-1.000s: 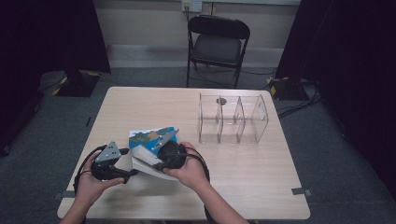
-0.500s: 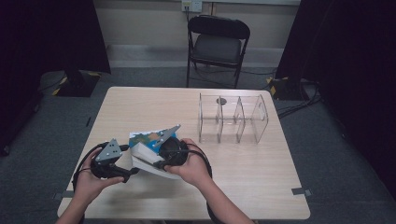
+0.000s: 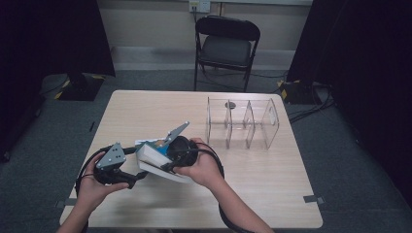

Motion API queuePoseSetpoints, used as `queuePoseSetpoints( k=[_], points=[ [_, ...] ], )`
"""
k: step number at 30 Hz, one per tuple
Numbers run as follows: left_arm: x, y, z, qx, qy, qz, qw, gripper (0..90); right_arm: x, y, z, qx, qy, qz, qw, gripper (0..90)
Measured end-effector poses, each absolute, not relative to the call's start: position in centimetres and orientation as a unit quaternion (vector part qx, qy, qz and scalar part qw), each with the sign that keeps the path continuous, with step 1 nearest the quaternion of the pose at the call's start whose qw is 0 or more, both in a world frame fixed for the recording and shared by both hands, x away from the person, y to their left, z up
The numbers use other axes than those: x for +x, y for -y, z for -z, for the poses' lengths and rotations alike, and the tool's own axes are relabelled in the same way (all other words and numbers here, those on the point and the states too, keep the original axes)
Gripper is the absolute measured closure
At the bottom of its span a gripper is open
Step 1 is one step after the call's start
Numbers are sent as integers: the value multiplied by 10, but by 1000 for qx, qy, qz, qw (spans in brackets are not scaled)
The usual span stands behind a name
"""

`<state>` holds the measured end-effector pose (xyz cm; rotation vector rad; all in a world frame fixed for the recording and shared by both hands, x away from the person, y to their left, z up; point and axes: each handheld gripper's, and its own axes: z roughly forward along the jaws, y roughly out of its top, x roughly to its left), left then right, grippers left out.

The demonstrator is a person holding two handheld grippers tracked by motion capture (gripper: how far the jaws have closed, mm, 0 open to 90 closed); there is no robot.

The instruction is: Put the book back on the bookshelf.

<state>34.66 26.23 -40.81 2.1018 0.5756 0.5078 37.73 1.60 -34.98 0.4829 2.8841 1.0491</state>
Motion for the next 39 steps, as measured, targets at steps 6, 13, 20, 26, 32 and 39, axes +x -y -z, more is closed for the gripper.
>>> queuePoseSetpoints(
  k=[6,13,20,26,32,39],
  points=[
    [346,-262,410,844,-235,-199,438,107,376,-16,352,149,-929,-337,17,752],
    [349,-262,411,847,-230,-197,437,81,376,-15,352,151,-928,-341,17,752],
    [351,-258,412,861,-189,-202,427,40,376,-13,353,155,-926,-344,17,753],
    [351,-253,419,862,-177,-195,434,21,377,-14,353,152,-927,-342,17,753],
    [354,-256,416,862,-161,-180,446,151,376,-15,356,147,-928,-343,15,753],
    [354,-253,413,869,-144,-181,438,214,377,-13,357,144,-928,-344,15,753]
  ],
)
